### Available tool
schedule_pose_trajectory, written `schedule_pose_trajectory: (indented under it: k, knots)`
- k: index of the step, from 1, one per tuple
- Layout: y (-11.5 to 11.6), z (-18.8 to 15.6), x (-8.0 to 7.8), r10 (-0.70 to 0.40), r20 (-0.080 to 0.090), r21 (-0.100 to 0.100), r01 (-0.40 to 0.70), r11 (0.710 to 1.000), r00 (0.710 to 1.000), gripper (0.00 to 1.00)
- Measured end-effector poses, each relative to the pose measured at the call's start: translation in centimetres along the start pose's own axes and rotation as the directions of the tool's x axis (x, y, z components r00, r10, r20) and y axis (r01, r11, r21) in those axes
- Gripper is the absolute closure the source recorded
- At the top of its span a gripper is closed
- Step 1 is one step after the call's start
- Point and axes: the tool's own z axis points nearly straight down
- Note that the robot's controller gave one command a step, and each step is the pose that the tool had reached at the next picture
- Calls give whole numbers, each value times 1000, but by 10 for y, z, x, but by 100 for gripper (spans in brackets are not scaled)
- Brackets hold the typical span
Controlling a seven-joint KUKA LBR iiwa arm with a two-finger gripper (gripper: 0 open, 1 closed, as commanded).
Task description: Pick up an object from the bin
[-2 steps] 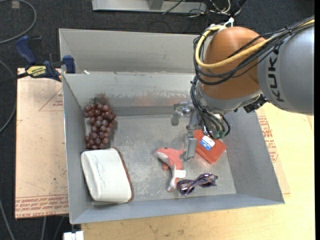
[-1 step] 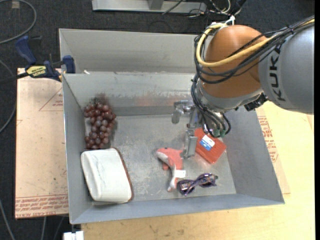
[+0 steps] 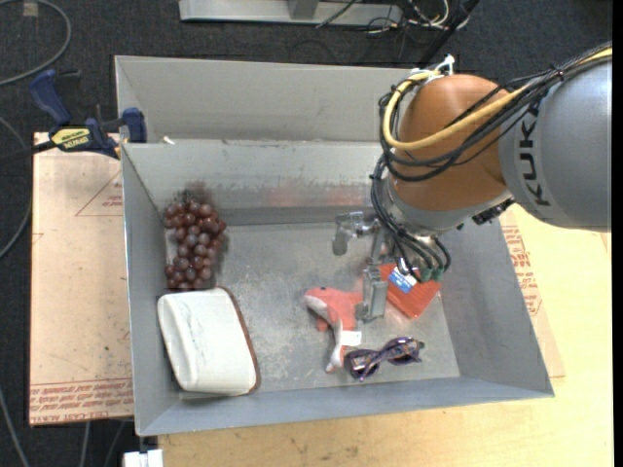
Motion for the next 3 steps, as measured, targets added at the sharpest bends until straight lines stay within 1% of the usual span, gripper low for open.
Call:
schedule_pose_trajectory:
  k: [1, 2, 3]
  knots:
    - [-6, 57, 7, -122, 0, 1, 122, 993, 993, 0]
    - [-22, 122, 28, -500, 10, 0, 500, 866, 866, 100]
    - [-22, 122, 28, -500, 10, 0, 500, 866, 866, 100]
